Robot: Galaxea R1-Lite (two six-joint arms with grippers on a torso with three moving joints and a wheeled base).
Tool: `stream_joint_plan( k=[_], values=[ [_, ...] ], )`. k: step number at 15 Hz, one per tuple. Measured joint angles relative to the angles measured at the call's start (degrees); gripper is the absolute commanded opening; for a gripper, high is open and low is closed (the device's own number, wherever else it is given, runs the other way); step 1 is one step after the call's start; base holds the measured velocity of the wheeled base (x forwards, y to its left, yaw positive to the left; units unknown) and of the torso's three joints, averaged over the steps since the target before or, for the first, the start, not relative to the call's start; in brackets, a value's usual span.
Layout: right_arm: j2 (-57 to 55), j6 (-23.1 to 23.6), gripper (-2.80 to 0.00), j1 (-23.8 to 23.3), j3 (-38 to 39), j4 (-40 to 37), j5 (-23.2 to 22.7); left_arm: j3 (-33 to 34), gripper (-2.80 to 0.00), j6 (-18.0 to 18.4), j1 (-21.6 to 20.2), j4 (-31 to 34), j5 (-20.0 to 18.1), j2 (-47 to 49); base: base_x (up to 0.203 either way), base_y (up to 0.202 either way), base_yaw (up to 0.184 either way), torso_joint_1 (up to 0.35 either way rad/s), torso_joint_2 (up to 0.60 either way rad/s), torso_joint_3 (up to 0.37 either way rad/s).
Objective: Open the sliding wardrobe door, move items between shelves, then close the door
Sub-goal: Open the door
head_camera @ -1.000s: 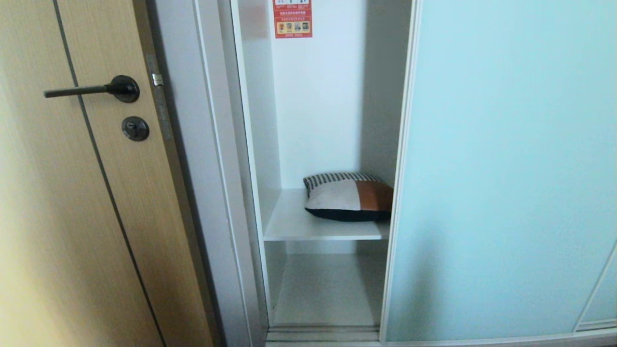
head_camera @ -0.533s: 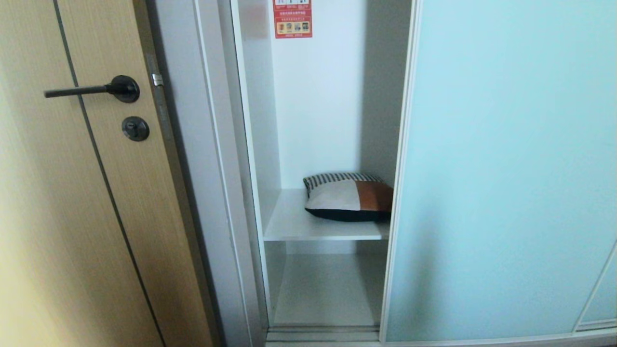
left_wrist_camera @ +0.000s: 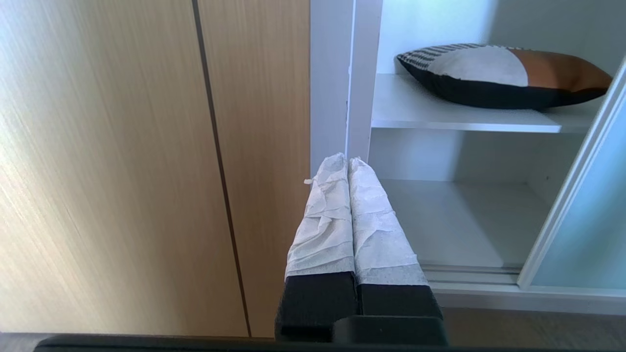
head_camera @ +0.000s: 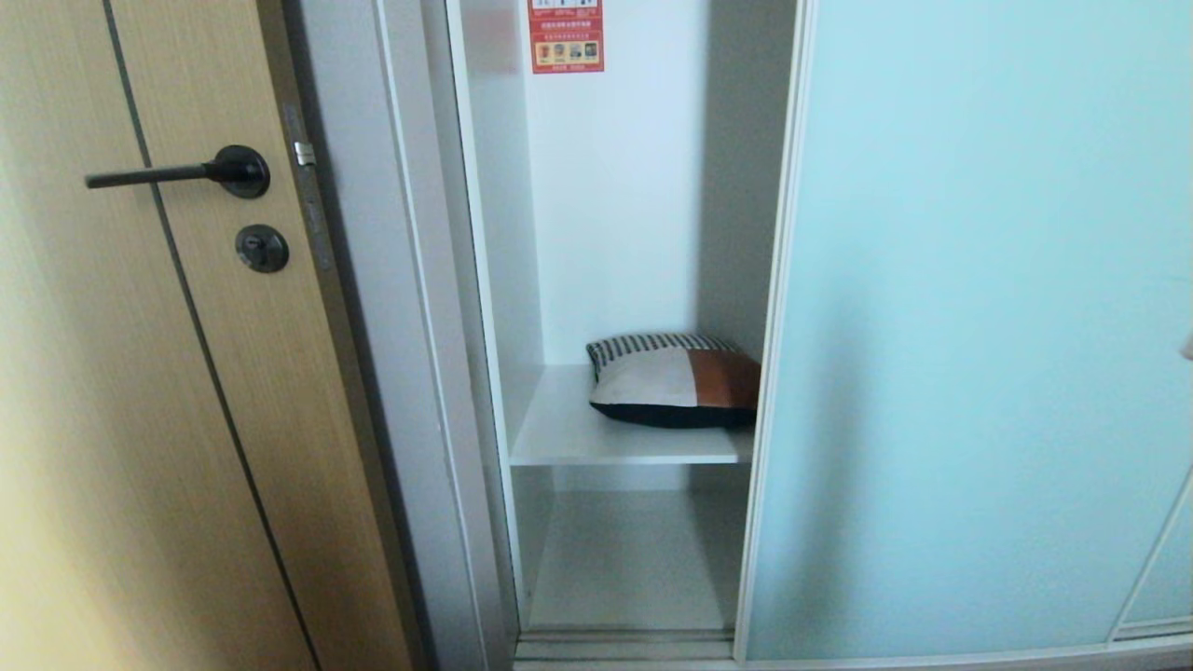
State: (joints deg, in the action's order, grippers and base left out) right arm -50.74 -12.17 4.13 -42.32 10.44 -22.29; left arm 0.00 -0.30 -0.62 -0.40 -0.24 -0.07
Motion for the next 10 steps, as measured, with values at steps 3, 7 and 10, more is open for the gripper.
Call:
stream_joint_plan(
  k=[3, 7, 10],
  values=[
    [-16.3, -0.4, -2.8, 8.1, -5.3, 9.8, 4.4, 0.0, -2.8, 0.0, 0.0, 0.0, 0.0, 0.0, 0.0, 0.0, 0.0, 0.0, 0.0, 0.0],
    [-33.2, -2.1, -2.8, 17.1, -10.3, 24.1, 11.4, 0.0, -2.8, 0.0, 0.0, 0.0, 0.0, 0.0, 0.0, 0.0, 0.0, 0.0, 0.0, 0.0],
    [-42.5, -2.7, -2.8, 19.8, -14.0, 26.9, 14.3, 0.0, -2.8, 0.0, 0.0, 0.0, 0.0, 0.0, 0.0, 0.0, 0.0, 0.0, 0.0, 0.0]
  ],
)
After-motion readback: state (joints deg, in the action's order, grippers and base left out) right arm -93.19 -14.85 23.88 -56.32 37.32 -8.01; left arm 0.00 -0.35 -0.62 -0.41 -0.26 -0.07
